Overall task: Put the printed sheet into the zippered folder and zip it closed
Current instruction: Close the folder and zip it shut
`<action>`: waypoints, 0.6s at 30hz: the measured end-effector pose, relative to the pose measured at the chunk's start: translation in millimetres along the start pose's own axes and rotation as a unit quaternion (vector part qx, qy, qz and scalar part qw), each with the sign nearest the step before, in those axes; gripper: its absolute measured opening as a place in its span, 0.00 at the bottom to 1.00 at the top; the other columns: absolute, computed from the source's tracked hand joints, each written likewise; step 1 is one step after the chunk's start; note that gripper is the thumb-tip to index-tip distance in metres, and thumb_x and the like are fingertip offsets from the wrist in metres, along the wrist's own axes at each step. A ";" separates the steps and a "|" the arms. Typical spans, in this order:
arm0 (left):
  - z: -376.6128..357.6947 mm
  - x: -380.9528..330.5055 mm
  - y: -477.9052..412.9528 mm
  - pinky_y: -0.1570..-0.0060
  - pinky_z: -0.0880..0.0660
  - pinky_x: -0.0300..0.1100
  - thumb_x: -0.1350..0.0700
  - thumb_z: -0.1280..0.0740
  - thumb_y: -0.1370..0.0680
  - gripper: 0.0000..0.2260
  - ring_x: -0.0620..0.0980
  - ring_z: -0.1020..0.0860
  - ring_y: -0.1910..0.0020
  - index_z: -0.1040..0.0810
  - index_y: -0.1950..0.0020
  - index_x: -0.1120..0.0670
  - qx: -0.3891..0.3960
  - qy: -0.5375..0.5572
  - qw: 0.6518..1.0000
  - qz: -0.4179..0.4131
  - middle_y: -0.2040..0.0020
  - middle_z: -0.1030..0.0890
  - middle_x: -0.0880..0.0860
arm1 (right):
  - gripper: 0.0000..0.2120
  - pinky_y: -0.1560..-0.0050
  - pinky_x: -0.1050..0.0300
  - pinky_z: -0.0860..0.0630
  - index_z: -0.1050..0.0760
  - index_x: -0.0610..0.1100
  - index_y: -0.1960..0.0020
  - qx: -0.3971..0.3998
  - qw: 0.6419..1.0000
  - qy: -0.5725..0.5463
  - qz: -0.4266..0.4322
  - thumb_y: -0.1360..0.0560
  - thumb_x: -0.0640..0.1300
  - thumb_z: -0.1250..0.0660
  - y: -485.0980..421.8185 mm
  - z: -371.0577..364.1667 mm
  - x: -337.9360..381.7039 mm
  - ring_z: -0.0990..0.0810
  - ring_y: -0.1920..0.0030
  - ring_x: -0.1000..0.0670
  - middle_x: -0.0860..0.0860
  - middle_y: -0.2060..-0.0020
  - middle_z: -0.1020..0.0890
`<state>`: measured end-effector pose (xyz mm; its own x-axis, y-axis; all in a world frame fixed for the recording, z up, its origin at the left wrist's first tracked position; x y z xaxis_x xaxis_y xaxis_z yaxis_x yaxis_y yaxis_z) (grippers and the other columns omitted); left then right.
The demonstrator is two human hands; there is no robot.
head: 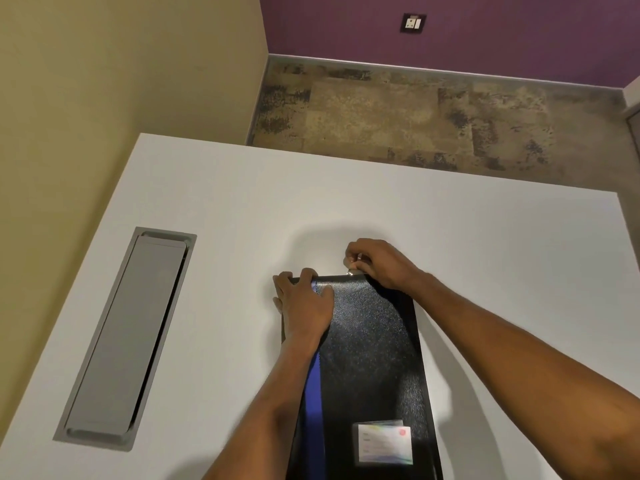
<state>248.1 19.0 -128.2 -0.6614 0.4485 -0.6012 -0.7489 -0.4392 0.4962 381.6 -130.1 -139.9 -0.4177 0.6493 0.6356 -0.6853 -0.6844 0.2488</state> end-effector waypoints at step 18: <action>3.5 8.3 -5.9 0.22 0.36 0.55 0.57 0.32 0.21 0.36 0.57 0.35 0.22 0.45 0.17 0.54 -0.018 0.041 0.999 -0.009 0.21 0.37 0.55 | 0.04 0.51 0.48 0.24 0.25 0.47 0.52 0.035 0.999 0.006 -0.008 0.23 0.39 0.34 -47.9 -48.2 83.0 0.23 0.53 0.45 0.50 0.53 0.20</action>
<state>246.9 28.0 -133.9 -0.6412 0.3927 -0.6593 -0.7578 -0.4594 0.4634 351.1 -27.4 -134.3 -0.4143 0.6641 0.6224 -0.6487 -0.6951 0.3099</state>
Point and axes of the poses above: each hand's wrist, its own y-axis away from the middle knuckle, its own z-axis out of the back of the hand, x = y × z, the point moved 6 cm from there along -y, towards the middle knuckle
